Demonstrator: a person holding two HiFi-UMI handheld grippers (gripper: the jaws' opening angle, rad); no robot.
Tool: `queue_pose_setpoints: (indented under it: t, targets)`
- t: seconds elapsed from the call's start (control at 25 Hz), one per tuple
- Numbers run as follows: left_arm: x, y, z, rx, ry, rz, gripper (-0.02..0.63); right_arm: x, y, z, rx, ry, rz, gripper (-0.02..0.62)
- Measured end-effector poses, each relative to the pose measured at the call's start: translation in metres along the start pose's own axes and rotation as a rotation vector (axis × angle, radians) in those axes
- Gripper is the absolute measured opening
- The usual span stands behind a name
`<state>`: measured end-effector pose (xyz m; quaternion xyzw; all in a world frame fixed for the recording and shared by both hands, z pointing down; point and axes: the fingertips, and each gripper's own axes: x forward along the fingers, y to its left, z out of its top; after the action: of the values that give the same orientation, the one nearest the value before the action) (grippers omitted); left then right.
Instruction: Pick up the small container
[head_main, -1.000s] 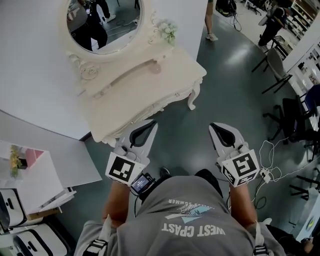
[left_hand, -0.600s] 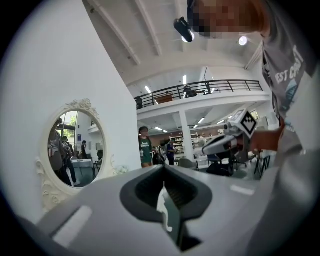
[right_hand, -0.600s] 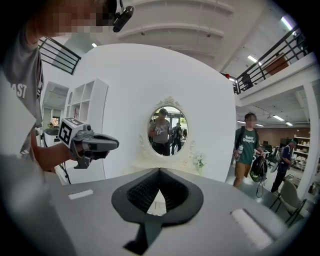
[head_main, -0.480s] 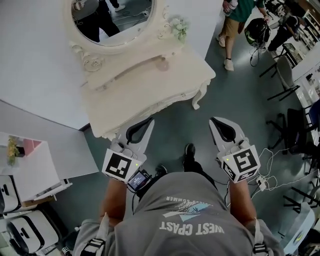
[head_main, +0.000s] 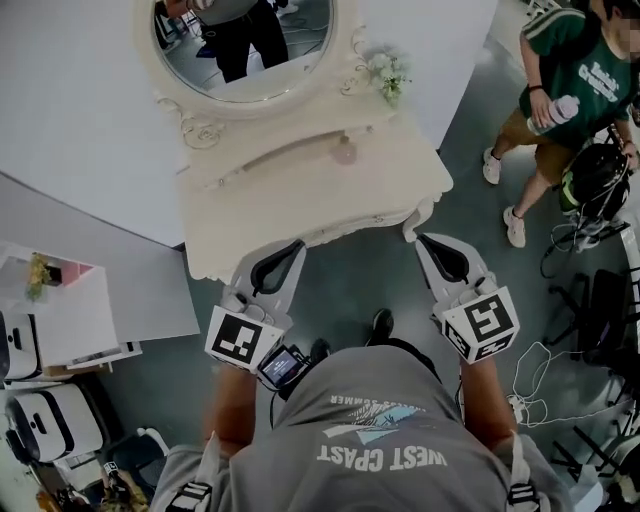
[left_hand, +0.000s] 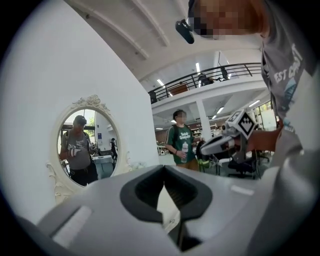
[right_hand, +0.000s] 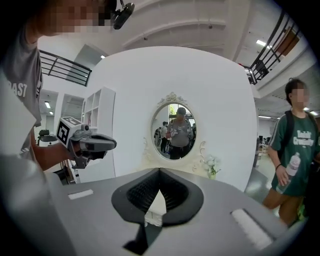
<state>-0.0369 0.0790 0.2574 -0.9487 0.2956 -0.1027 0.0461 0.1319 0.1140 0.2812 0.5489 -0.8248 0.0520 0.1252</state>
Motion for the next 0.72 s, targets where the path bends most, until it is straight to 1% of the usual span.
queue_pose_setpoints:
  t: [0.12, 0.24, 0.4, 0.56, 0.72]
  targets:
    - [0.031, -0.002, 0.001, 0.001, 0.021, 0.033, 0.002, 0.015, -0.034, -0.003, 0.004, 0.003, 0.041, 0.002]
    - [0.052, 0.002, 0.006, -0.016, 0.047, 0.077, 0.002, 0.03, -0.058, -0.004, 0.007, 0.014, 0.094, 0.002]
    - [0.067, 0.009, 0.012, -0.017, 0.079, 0.124, 0.002, 0.047, -0.075, 0.006, 0.009, 0.007, 0.156, 0.002]
    - [0.089, 0.008, 0.007, -0.009, 0.1, 0.161, 0.002, 0.062, -0.097, -0.004, 0.015, -0.004, 0.196, 0.002]
    - [0.102, 0.015, 0.002, -0.012, 0.121, 0.174, 0.002, 0.076, -0.107, -0.012, 0.033, 0.0, 0.213, 0.002]
